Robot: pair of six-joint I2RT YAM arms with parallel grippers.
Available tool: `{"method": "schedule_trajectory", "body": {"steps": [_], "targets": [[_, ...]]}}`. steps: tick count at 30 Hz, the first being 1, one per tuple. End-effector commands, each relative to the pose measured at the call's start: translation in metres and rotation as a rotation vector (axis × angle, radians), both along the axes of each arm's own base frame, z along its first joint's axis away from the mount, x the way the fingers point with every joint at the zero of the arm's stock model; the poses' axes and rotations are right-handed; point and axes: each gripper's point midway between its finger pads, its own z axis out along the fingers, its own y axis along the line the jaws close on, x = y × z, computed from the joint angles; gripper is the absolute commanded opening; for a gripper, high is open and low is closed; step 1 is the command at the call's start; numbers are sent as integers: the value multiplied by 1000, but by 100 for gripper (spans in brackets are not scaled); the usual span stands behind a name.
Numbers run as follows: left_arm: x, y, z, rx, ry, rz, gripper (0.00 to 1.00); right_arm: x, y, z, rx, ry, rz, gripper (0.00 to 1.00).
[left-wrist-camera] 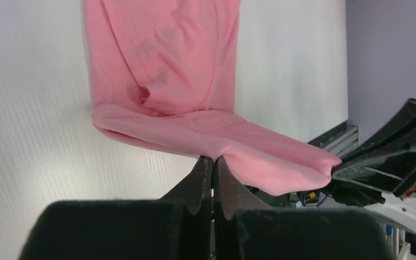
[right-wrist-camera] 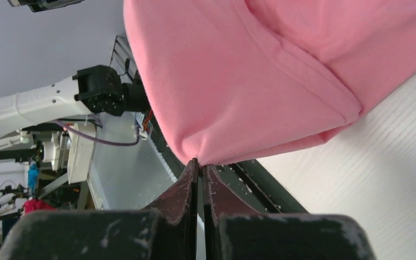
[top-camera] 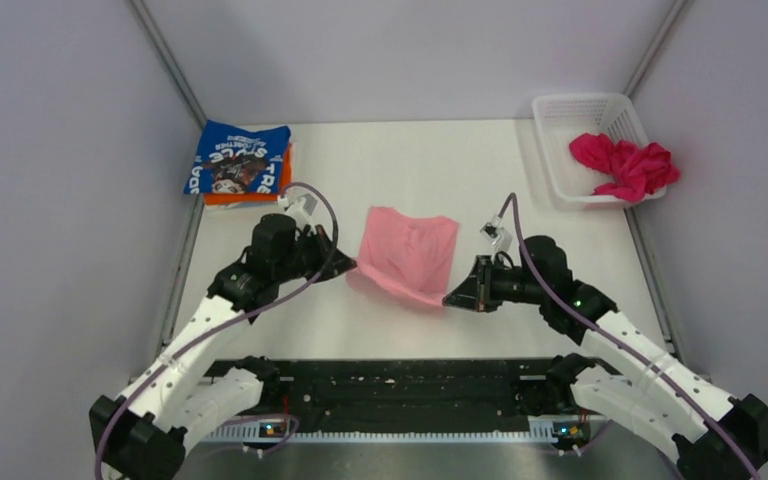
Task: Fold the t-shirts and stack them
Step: Fold the long partially folded tshirt into a neat square
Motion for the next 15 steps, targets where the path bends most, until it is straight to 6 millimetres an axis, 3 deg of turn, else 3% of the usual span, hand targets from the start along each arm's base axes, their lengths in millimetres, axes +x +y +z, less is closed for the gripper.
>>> {"method": "schedule_trajectory", "body": {"steps": [1,15], "targets": [[54,-6,41,3,-124,92,0,37,-1,34,9,-121,-89,0],[155,2,27,127,-105,323,0,139,-27,29,56,-101,-233,0]]}}
